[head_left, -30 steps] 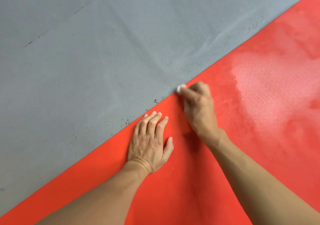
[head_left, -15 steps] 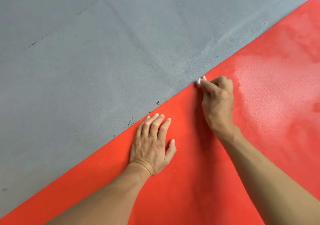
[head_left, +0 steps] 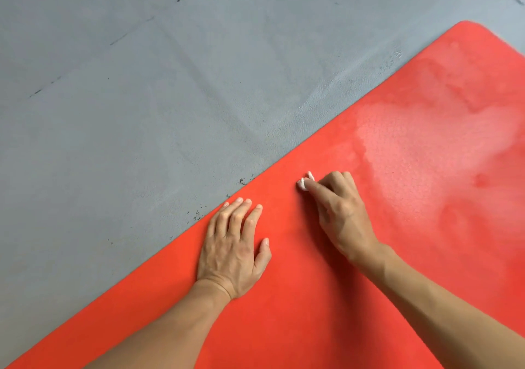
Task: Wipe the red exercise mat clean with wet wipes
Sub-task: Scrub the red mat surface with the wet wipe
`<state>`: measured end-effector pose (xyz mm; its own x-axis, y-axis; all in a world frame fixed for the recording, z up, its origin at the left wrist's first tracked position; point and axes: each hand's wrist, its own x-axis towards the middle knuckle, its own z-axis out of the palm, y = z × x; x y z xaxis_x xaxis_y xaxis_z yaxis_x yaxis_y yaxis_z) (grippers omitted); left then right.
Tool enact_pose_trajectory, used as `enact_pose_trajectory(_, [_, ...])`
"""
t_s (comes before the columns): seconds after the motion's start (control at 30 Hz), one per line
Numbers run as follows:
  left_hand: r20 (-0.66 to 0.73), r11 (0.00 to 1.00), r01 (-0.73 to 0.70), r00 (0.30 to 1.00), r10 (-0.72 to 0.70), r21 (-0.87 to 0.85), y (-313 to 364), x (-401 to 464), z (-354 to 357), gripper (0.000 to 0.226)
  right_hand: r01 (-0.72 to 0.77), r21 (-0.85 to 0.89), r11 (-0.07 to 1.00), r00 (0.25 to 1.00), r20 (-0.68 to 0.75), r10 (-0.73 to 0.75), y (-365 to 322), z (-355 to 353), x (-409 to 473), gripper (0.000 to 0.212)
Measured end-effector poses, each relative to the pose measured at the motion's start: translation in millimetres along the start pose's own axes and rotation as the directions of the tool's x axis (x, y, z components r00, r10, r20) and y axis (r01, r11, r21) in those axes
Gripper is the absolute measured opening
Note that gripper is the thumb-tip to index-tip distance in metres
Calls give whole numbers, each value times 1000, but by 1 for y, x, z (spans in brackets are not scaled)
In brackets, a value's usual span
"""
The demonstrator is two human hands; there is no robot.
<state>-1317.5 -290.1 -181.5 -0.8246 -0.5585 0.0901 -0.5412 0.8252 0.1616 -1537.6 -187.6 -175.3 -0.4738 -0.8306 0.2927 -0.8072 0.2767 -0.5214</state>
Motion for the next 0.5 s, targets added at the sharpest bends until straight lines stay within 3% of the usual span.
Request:
enact_pose_trajectory(0.07, [10,1000,5,1000,-5,0,2,0,1,62,40,-21,999,999,30,-39,2,3,-9,29])
enact_pose_trajectory(0.17, [-4,1000,13,1000,-13,-4,4,-3,-1,59,-36,-33,999,999,16,37,-3,4,-8,30])
enact_pose_trajectory(0.3, [-69,997,25,997,-30,-74,24,34,-6,47,-79,-16,997,997,7,79,-5,4,-5,19])
enact_pose_trajectory(0.43, [-92,962,80,990,-107,-259,65,112,10,46,-168,13,986,983,-75,168,-5,4,-4,15])
enact_pose_trajectory(0.5, [-68,971,52,995,-69,-234,77,130,22,48,-252,42,967,955,-151,255,-3,5,-1,14])
